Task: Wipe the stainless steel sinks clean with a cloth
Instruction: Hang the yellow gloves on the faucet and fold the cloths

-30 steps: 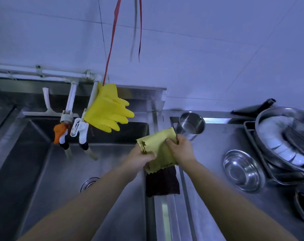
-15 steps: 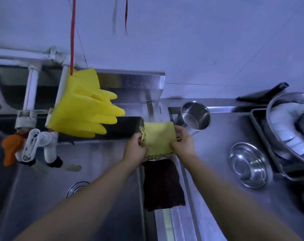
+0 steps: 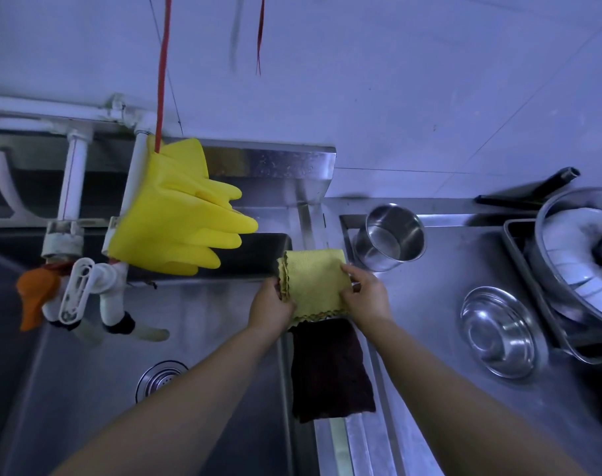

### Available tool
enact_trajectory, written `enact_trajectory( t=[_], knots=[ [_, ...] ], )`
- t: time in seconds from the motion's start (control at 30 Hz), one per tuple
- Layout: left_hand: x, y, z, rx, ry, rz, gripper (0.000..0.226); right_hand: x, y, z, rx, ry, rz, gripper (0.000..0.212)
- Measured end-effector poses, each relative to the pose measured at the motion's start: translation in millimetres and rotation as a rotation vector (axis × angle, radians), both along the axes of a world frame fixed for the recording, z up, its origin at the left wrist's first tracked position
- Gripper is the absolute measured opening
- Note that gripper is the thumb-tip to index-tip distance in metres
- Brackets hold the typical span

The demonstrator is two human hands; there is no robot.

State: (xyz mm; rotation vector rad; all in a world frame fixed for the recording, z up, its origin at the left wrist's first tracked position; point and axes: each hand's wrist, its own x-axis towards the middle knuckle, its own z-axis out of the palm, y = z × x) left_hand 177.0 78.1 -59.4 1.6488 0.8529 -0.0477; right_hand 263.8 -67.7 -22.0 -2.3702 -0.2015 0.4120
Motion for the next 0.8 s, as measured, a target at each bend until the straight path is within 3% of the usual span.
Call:
enact_trajectory(
  t=[0.2, 0.37, 0.53, 0.67, 0.8],
  knots=[
    [-22.1, 2.8, 2.0, 0.105, 0.102, 0.007, 0.033, -17.2, -13.7, 11.2, -0.097, -0.093, 0.023, 0.041],
    [-83.5, -4.2, 19.4, 0.136, 0.076, -0.082, 0.021, -68.7, -30.9, 34.7, -0.239, -0.220, 0.237, 0.039],
    [-173.7, -28.4, 58.1, 0.539, 0.153, -0.194, 0.021, -130.5, -43.4, 59.9, -0.410, -0.354, 0.571, 0.038],
    [-263.1, -36.1, 96.6, 0.857, 0.357, -0.286, 0.024, -186.4, -37.5, 74.4, -0.483, -0.422, 0.850, 0.031],
    [-360.6, -29.4, 131.3, 0.977, 0.536, -0.314, 0.023, -247.3, -10.3, 91.3, -0.473, -0.450, 1.072, 0.034]
  ],
)
